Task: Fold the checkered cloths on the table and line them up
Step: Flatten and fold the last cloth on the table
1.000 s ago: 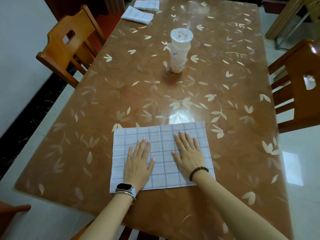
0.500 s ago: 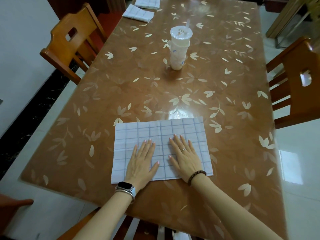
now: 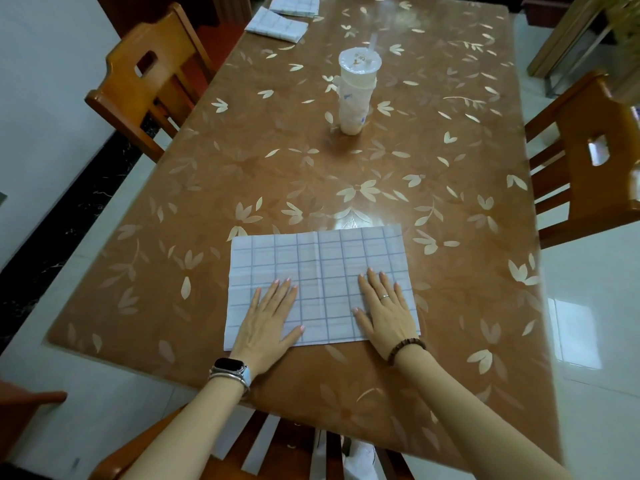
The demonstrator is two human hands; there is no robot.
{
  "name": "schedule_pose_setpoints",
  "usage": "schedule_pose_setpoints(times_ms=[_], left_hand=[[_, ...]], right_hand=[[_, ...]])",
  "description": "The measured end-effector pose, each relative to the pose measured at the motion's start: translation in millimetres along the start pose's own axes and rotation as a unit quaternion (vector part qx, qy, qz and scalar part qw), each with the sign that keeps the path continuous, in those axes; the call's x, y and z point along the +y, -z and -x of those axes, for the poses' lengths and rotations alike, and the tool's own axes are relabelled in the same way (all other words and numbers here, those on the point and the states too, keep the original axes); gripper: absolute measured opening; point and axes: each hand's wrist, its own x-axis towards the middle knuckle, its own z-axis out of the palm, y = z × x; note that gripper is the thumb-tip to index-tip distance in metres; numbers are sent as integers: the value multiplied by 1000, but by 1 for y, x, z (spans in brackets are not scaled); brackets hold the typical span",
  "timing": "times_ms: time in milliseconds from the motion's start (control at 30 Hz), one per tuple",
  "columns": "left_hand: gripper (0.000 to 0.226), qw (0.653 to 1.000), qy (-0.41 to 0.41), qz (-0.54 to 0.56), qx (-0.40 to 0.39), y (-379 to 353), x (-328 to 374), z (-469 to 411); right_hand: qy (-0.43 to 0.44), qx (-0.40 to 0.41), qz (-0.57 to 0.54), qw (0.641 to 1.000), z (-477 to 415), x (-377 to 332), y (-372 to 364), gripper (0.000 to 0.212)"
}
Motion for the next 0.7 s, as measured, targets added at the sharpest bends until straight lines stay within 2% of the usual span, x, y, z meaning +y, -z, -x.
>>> schedule_pose_setpoints(times_ms=[100,233,367,500,600,700], left_hand=[[75,998,-57,15,12,10,-7,12],[60,994,-96,39,36,20,-13,30],[48,989,-129,30,64,23,-11,38],[34,977,-161,-5,141,24,-7,39],[28,975,-153,-26,160,25,-5,40],[25,975,-145,-30,167,30,1,39]], right_hand=[[52,17,-16,998,11,8,9,56],[109,29,-31,993,28,9,16,38],[123,28,-63,990,40,-11,16,38],[152,30,-65,986,45,-38,9,41],[159,48,-70,984,43,-51,3,36],[158,51,-67,984,40,-61,0,44]])
